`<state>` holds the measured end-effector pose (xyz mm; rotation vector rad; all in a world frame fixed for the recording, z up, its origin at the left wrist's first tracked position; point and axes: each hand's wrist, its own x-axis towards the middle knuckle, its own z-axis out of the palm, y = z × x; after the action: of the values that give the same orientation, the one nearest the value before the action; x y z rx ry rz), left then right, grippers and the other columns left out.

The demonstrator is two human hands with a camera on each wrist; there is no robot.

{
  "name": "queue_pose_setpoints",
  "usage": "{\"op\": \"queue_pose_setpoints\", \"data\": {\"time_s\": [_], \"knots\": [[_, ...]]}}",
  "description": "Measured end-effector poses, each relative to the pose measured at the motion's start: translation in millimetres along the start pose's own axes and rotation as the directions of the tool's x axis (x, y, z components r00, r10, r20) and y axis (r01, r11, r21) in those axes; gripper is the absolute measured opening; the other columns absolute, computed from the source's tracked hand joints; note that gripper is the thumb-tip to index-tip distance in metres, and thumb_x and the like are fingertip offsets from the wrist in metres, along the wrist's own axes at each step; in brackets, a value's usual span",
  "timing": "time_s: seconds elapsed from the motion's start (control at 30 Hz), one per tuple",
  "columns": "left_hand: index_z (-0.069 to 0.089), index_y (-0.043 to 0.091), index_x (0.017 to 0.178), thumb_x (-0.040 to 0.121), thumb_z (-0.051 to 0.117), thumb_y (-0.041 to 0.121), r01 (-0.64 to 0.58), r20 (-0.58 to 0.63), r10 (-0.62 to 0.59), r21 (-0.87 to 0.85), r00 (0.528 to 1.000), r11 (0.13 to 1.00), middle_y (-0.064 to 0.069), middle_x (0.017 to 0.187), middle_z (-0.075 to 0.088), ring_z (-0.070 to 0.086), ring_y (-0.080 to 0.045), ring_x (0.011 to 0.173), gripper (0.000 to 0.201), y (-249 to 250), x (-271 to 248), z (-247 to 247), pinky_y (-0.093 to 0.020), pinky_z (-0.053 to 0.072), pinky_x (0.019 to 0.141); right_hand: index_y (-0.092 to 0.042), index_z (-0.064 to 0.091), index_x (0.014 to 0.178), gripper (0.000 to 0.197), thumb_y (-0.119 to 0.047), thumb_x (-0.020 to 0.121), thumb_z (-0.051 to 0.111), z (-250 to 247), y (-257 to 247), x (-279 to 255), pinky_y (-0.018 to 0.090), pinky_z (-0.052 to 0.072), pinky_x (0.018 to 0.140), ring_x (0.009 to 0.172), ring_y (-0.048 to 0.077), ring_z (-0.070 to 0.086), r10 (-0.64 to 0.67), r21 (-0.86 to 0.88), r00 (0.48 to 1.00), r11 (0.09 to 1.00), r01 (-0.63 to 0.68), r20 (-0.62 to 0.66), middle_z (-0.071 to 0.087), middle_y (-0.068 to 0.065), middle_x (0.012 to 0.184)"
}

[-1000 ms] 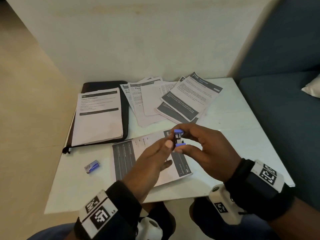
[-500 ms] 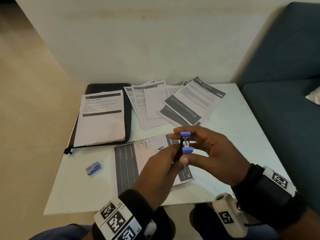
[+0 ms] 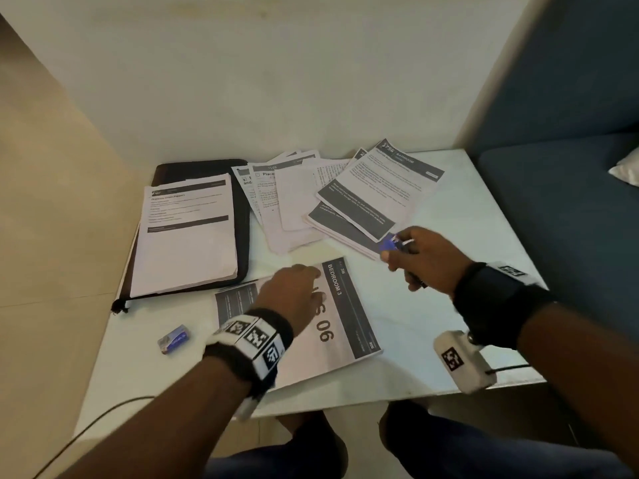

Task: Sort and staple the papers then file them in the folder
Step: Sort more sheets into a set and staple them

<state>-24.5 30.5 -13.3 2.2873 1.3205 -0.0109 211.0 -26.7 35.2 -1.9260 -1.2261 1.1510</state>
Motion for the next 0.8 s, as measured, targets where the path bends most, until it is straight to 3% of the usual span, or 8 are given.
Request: {"op": "queue_pose_setpoints", "data": {"time_s": [0.1, 0.17, 0.27, 0.43, 0.6, 0.8], "knots": [[0.046, 0.019, 0.138, 0.096, 0.055, 0.034, 0.044, 0.037, -0.052, 0.182, 0.998, 0.982, -0.002, 0.139, 0.05, 0.044, -0.023, 0.13, 0.045, -16, 33, 18, -0.043, 0.04, 0.107, -0.02, 0.055, 0.103, 0.028, -0.025, 0.084, 0.075, 28, 33, 11, 0.034, 0.054, 0.077, 0.082, 0.018, 0.067, -0.009, -0.177, 0.998, 0.984, 0.02, 0.065, 0.072, 0.002, 0.095], [0.046, 0.017, 0.135, 0.096, 0.054, 0.032, 0.027, 0.053, -0.045, 0.296, 0.998, 0.955, -0.003, 0.137, 0.05, 0.043, -0.024, 0.13, 0.043, -26, 54, 34, -0.044, 0.039, 0.107, -0.024, 0.053, 0.106, 0.03, -0.031, 0.085, 0.072, 48, 52, 13, 0.037, 0.053, 0.086, 0.093, 0.02, 0.068, -0.022, -0.37, 0.981, 0.924, 0.094, 0.194, 0.072, 0.0, 0.099], [0.044, 0.018, 0.134, 0.097, 0.051, 0.03, 0.005, 0.07, -0.033, 0.367, 0.997, 0.93, -0.004, 0.139, 0.048, 0.04, -0.025, 0.133, 0.04, -36, 75, 50, -0.047, 0.037, 0.108, -0.024, 0.046, 0.117, 0.035, -0.037, 0.09, 0.064, 74, 67, 8, 0.033, 0.049, 0.083, 0.103, 0.027, 0.064, -0.014, -0.551, 0.924, 0.799, 0.24, 0.383, 0.068, 0.004, 0.111], [0.047, 0.018, 0.134, 0.097, 0.048, 0.027, 0.008, 0.069, -0.039, 0.404, 0.997, 0.915, -0.006, 0.138, 0.046, 0.044, -0.027, 0.129, 0.038, -41, 91, 61, -0.045, 0.039, 0.106, -0.021, 0.04, 0.125, 0.044, -0.042, 0.092, 0.06, 90, 79, 10, 0.032, 0.043, 0.075, 0.105, 0.033, 0.062, 0.027, -0.687, 0.887, 0.643, 0.337, 0.46, 0.065, 0.01, 0.118], [0.05, 0.013, 0.124, 0.097, 0.053, 0.031, 0.02, 0.025, -0.033, 0.416, 0.999, 0.909, -0.009, 0.124, 0.049, 0.051, -0.027, 0.111, 0.032, -32, 96, 66, -0.041, 0.047, 0.09, -0.017, 0.049, 0.119, 0.039, -0.043, 0.092, 0.059, 89, 76, 19, 0.028, 0.038, 0.073, 0.103, 0.031, 0.062, 0.031, -0.669, 0.875, 0.658, 0.345, 0.482, 0.064, 0.011, 0.114], [0.048, 0.021, 0.12, 0.094, 0.06, 0.03, 0.166, 0.021, -0.172, 0.17, 0.985, 0.971, -0.007, 0.123, 0.053, 0.05, -0.031, 0.115, 0.03, -26, 118, 68, -0.046, 0.041, 0.094, -0.019, 0.049, 0.115, 0.038, -0.045, 0.09, 0.062, 96, 86, 17, 0.031, 0.045, 0.075, 0.104, 0.032, 0.062, 0.036, -0.663, 0.878, 0.671, 0.332, 0.477, 0.064, 0.008, 0.114]]}}
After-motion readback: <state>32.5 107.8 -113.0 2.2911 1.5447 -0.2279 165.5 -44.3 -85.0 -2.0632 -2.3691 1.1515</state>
